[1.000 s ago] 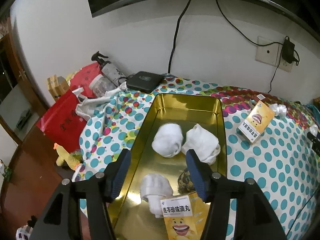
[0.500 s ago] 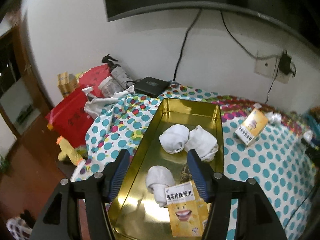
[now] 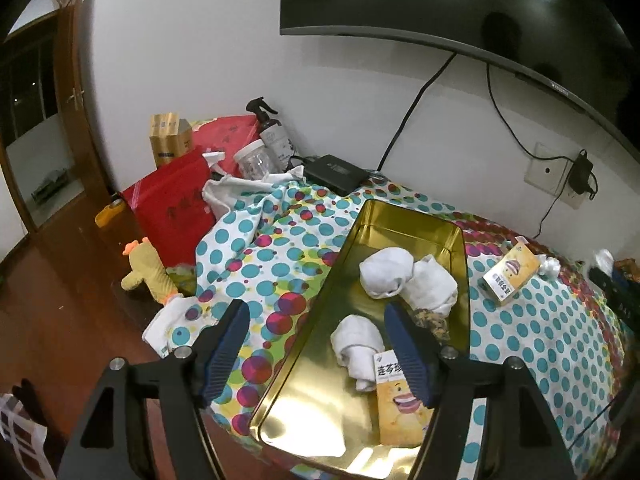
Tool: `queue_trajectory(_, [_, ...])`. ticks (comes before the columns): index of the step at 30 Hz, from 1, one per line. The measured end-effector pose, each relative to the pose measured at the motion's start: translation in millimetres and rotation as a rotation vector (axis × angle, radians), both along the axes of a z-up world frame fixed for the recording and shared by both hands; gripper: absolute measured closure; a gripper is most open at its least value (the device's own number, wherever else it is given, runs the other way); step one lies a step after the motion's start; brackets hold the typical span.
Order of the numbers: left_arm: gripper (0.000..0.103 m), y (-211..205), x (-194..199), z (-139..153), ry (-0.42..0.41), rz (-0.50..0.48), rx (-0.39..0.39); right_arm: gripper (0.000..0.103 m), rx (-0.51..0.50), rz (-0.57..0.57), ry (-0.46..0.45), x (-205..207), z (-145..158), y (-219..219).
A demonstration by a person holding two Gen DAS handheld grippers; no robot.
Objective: Organize objects
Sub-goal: 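Carry the plastic bundle into the gold tray and open the right tool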
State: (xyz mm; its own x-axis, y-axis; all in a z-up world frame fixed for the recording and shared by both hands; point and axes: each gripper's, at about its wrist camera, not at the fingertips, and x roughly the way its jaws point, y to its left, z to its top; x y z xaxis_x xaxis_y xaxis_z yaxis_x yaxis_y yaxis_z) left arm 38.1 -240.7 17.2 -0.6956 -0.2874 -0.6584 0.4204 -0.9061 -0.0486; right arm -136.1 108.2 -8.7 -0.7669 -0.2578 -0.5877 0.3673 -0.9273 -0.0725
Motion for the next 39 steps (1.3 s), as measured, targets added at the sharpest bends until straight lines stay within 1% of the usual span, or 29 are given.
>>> queue_trajectory(4, [0.031, -7.0, 8.5, -1.5, 0.000, -0.004, 0.013, 0.058, -0.076, 0.159, -0.036, 18.6, 14.8, -63.7])
queue_trajectory(6, [0.031, -11.8, 13.2, -2.2, -0.003, 0.003, 0.018, 0.058, -0.115, 0.237, -0.072, 25.4, 18.5, -97.3])
queue_trajectory(9, [0.031, -18.9, 19.8, -3.7, -0.001, 0.006, 0.035, 0.058, -0.164, 0.318, -0.124, 30.7, 20.7, -137.1])
queue_trajectory(15, [0.031, -34.5, 30.7, -5.5, 0.007, 0.037, 0.052, 0.058, -0.140, 0.423, -0.166, 44.1, 16.4, -204.1])
queue_trajectory(19, [0.031, -43.8, 33.2, -9.1, 0.005, 0.051, 0.070, 0.058, -0.099, 0.451, -0.198, 46.5, 5.5, -229.7])
queue_trajectory(24, [0.031, -50.6, 30.6, -15.9, -0.010, 0.061, 0.095, 0.058, -0.059, 0.464, -0.217, 48.1, -2.9, -241.4])
queue_trajectory(28, [0.031, -47.6, 27.5, -19.6, -0.022, 0.055, 0.094, 0.055, -0.046, 0.469, -0.223, 46.6, -7.1, -242.1])
queue_trajectory(29, [0.031, -46.1, 26.5, -19.5, -0.025, 0.052, 0.092, 0.052, -0.045, 0.465, -0.220, 46.6, -7.1, -242.4])
queue_trajectory(31, [0.031, -43.8, 24.3, -18.5, -0.022, 0.043, 0.090, 0.041, -0.054, 0.450, -0.202, 46.1, -7.6, -237.6])
queue_trajectory(32, [0.031, -42.0, 22.6, -17.8, -0.021, 0.043, 0.087, 0.034, -0.067, 0.440, -0.188, 46.0, -7.0, -233.2])
queue_trajectory(33, [0.031, -39.8, 20.2, -17.2, -0.021, 0.041, 0.085, 0.030, -0.084, 0.430, -0.170, 46.2, -5.7, -227.1])
queue_trajectory(36, [0.031, -28.8, 12.6, -14.5, -0.025, 0.016, 0.080, 0.029, -0.132, 0.411, -0.137, 44.9, -1.3, -206.4])
queue_trajectory(37, [0.031, -23.3, 10.1, -12.7, -0.023, 0.003, 0.072, 0.028, -0.139, 0.395, -0.114, 45.5, 0.8, -198.7])
queue_trajectory(38, [0.031, -15.6, 7.3, -10.6, -0.019, -0.014, 0.055, 0.021, -0.138, 0.363, -0.058, 48.7, 3.4, -185.7])
queue_trajectory(39, [0.031, -6.6, 3.2, -8.6, -0.020, -0.033, 0.035, 0.013, -0.127, 0.329, 0.008, 52.3, 6.0, -172.8])
